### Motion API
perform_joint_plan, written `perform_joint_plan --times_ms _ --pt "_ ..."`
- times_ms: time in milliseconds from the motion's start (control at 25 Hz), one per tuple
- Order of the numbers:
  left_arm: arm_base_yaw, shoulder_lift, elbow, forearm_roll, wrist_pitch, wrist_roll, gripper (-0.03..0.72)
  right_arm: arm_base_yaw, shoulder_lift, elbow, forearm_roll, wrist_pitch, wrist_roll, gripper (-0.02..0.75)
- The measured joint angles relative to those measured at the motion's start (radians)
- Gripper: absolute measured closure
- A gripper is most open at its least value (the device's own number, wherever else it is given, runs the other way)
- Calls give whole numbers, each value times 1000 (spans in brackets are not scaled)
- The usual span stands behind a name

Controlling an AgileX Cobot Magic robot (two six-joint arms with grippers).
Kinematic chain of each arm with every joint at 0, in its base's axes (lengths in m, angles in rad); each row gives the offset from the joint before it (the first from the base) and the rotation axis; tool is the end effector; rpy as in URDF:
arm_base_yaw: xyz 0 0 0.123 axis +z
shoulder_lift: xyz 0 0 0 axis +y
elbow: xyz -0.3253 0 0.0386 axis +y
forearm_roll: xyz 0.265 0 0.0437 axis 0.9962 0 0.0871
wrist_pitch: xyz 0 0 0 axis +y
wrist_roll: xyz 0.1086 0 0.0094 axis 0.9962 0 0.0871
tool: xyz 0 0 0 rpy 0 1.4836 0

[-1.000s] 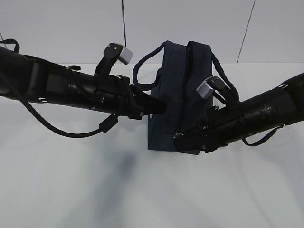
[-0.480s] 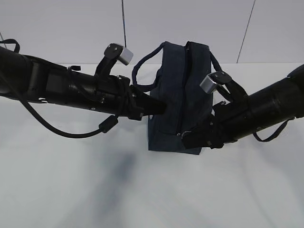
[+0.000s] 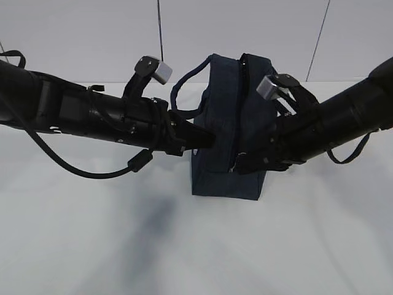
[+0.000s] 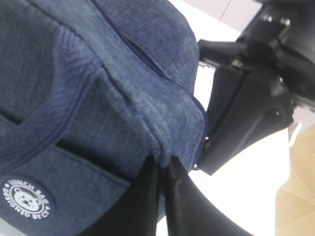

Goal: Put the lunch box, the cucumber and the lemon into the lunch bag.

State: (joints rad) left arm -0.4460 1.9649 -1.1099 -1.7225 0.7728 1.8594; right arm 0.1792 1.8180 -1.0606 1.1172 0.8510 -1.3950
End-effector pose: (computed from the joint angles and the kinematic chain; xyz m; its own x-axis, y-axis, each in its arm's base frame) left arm 0.3568 -0.2541 0.1914 -0.4597 0.2825 -0.8419 0.8569 0.3900 -0.3370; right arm 0.3544 0.1391 0.2059 -0.6148 -0.4445 -0.6515 -0.7663 0.5320 0.3602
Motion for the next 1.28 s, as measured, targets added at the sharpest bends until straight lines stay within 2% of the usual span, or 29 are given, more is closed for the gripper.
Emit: perform_joint_plan --times_ms 440,1080,1280 --pt "0 0 -2 0 -20 0 698 0 0 -121 -116 125 318 738" --pt "0 0 -2 0 -33 0 698 0 0 -386 -288 236 508 738" --pt "0 0 -2 -4 -34 0 698 0 0 -450 -307 248 559 738"
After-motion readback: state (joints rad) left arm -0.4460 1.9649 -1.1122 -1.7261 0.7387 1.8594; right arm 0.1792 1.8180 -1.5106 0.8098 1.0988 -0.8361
